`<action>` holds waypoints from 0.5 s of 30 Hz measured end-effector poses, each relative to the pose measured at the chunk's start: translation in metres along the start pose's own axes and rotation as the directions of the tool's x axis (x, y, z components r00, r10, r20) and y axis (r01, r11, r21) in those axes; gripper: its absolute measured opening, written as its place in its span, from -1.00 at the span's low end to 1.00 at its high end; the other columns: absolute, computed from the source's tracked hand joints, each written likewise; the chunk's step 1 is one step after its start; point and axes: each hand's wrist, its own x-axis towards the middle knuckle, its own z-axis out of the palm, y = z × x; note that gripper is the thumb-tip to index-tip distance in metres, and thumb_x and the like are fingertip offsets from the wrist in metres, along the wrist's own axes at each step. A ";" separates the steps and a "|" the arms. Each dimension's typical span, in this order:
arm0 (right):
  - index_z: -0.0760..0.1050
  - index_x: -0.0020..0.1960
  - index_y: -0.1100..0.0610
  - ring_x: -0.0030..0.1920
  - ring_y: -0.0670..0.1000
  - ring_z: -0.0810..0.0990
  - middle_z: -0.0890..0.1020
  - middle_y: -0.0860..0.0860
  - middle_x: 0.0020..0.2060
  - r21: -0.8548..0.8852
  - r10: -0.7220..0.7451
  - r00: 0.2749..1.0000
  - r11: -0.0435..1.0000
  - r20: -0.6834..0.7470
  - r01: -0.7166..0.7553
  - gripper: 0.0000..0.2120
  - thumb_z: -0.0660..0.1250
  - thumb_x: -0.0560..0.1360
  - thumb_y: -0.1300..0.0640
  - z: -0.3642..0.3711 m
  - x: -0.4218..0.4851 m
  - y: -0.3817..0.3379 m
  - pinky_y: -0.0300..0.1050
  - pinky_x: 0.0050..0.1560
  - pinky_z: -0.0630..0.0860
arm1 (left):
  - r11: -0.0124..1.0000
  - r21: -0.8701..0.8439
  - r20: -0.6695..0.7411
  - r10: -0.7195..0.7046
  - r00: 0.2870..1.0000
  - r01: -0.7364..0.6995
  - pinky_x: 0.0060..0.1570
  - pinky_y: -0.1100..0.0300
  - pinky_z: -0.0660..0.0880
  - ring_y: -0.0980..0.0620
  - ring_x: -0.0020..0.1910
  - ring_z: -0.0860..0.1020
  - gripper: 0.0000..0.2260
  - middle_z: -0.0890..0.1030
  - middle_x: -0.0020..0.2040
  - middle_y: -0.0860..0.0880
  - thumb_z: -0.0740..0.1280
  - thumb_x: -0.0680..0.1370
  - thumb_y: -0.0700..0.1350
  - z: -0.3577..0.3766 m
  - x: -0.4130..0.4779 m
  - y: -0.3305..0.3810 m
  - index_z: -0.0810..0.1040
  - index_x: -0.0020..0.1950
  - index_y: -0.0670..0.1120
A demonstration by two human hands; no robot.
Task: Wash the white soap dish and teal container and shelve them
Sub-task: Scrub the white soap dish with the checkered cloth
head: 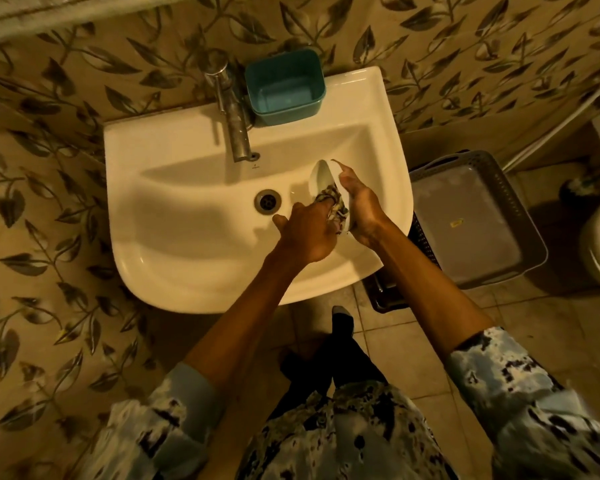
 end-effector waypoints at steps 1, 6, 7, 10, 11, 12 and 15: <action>0.28 0.45 -0.02 0.35 0.18 0.41 0.40 0.14 0.39 -0.018 -0.017 1.000 1.000 0.001 0.017 -0.57 0.05 0.59 0.00 0.002 -0.001 0.001 0.19 0.32 0.42 | 0.996 -0.089 0.049 -0.025 0.999 0.029 0.27 -0.12 0.21 -0.19 0.31 0.37 -0.65 0.48 0.31 -0.11 0.20 0.58 -0.06 -0.004 0.002 0.000 0.36 0.36 -0.06; 0.21 0.48 0.01 0.44 0.12 0.29 0.29 0.09 0.46 -0.148 -0.195 0.981 0.970 0.004 0.194 -0.45 0.07 0.50 -0.07 0.008 -0.012 0.007 0.21 0.42 0.29 | 0.675 -0.704 0.251 -0.053 0.967 0.220 0.08 0.14 0.38 -0.04 0.15 0.52 -0.74 0.56 0.19 -0.14 0.21 0.61 -0.19 -0.026 0.004 0.000 0.46 0.27 -0.20; 0.18 0.49 0.03 0.44 0.12 0.29 0.28 0.10 0.47 -0.164 -0.239 0.971 0.957 0.019 0.239 -0.45 0.07 0.51 -0.07 0.007 -0.012 0.004 0.21 0.42 0.27 | 0.560 -0.780 0.290 -0.076 0.954 0.281 0.13 0.13 0.31 0.02 0.14 0.47 -0.74 0.54 0.22 -0.12 0.20 0.61 -0.18 -0.028 0.004 0.000 0.44 0.29 -0.21; 0.12 0.50 -0.03 0.31 0.13 0.45 0.35 0.12 0.42 -0.156 -0.245 0.966 0.954 0.089 0.256 -0.40 0.15 0.49 -0.08 0.002 -0.007 -0.003 0.13 0.18 0.52 | 0.144 -0.917 0.353 -0.147 0.924 0.373 0.42 -0.03 0.05 0.02 0.25 0.44 -0.79 0.48 0.36 -0.11 0.18 0.61 -0.07 -0.036 0.009 -0.008 0.50 0.18 -0.10; 0.10 0.50 -0.06 0.19 0.13 0.52 0.39 0.14 0.38 -0.125 -0.201 0.975 0.969 0.089 0.212 -0.35 0.20 0.46 -0.06 -0.001 -0.006 -0.004 0.04 -0.03 0.60 | 0.023 -0.931 0.352 -0.192 0.916 0.363 0.45 -0.05 0.00 0.00 0.32 0.42 -0.76 0.47 0.37 -0.10 0.17 0.61 -0.04 -0.040 0.014 -0.012 0.50 0.20 -0.08; 0.07 0.51 -0.06 0.10 0.14 0.56 0.42 0.18 0.35 -0.095 -0.146 0.987 0.984 0.072 0.152 -0.29 0.24 0.42 -0.04 -0.005 -0.004 -0.003 -0.05 -0.21 0.60 | -0.055 -0.944 0.327 -0.250 0.911 0.324 0.46 -0.06 0.02 -0.03 0.37 0.41 -0.71 0.47 0.37 -0.09 0.17 0.61 -0.03 -0.042 0.020 -0.019 0.48 0.27 -0.08; 0.13 0.50 0.05 0.15 0.24 0.55 0.48 0.21 0.29 0.008 -0.038 0.999 0.999 0.007 0.038 -0.14 0.43 0.31 -0.08 -0.012 -0.003 0.004 -0.08 -0.20 0.58 | 0.058 -0.990 0.100 -0.383 0.918 0.132 0.39 -0.11 0.30 -0.16 0.30 0.49 -0.68 0.53 0.30 -0.16 0.21 0.60 -0.13 -0.046 0.026 -0.038 0.43 0.34 -0.15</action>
